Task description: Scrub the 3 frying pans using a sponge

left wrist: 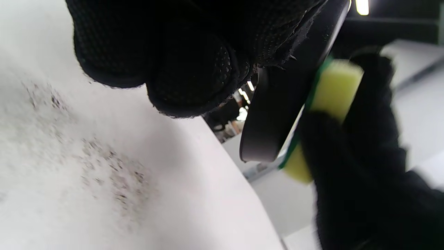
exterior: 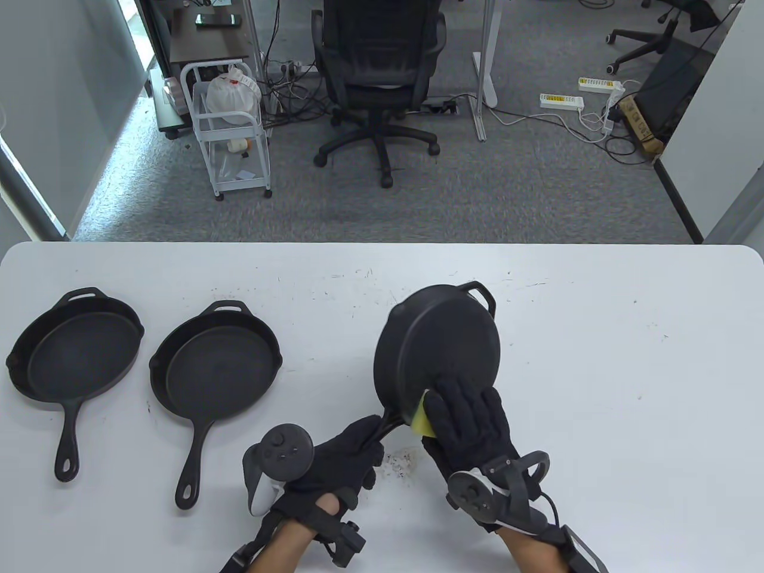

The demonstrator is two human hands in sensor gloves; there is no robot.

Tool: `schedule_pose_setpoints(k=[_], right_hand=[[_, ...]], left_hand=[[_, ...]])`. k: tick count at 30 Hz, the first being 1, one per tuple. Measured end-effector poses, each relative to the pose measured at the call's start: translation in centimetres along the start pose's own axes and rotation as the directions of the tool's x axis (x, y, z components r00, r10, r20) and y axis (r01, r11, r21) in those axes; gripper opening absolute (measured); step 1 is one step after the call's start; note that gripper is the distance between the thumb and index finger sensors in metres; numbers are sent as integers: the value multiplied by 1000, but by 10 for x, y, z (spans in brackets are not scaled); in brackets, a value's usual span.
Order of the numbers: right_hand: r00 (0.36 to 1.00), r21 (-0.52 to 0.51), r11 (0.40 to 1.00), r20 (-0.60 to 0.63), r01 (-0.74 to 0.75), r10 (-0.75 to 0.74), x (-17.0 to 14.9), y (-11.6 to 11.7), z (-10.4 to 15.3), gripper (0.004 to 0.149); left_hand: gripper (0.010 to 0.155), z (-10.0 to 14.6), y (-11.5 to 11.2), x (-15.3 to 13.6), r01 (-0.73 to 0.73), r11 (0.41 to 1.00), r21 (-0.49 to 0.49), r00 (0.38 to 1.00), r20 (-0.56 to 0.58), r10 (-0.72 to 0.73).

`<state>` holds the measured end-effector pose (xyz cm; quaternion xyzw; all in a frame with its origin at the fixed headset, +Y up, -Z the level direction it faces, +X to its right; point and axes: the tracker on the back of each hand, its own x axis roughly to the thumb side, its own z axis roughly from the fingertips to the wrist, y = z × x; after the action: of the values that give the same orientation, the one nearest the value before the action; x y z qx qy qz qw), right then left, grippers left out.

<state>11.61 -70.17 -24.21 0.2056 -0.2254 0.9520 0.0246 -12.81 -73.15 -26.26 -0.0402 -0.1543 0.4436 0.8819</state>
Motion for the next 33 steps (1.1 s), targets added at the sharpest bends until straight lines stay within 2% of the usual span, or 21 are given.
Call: schedule_pose_setpoints(k=[1, 3, 7, 11, 15, 20, 23, 26, 29, 33], right_hand=[[1000, -37, 999, -12, -22, 22, -1, -5, 1, 75], [998, -78, 997, -56, -4, -1, -10, -14, 1, 75], [962, -119, 983, -222, 138, -162, -50, -25, 2, 75], [897, -137, 960, -345, 242, -276, -84, -21, 6, 74], [882, -80, 968, -400, 237, -249, -96, -9, 8, 75], [943, 22, 980, -277, 199, -185, -66, 1, 4, 74], [977, 42, 988, -165, 146, -137, -39, 2, 3, 74], [995, 35, 996, -67, 78, -76, -15, -1, 4, 75], [999, -1, 999, -24, 47, -47, -3, -9, 6, 76], [988, -89, 993, -129, 78, -89, -22, -25, 7, 76]], left_hand=[[58, 0, -3, 4, 68, 998, -4, 998, 21, -67], [58, 0, -8, 9, 105, 993, -53, 993, 52, -103], [58, -4, -15, 13, 134, 969, -208, 984, 143, -105], [58, -4, -16, 12, 167, 961, -221, 979, 157, -134], [58, -4, -11, 8, 96, 982, -162, 989, 124, -77], [57, -1, -1, -1, -71, 997, -27, 996, 58, 72], [58, 0, -1, -4, -125, 992, -14, 992, 20, 125], [58, 0, -4, -3, -78, 997, -24, 997, 15, 78], [58, -1, -12, 2, 21, 996, -82, 999, 37, -18], [58, -1, -21, 14, 194, 969, -152, 977, 119, -177]])
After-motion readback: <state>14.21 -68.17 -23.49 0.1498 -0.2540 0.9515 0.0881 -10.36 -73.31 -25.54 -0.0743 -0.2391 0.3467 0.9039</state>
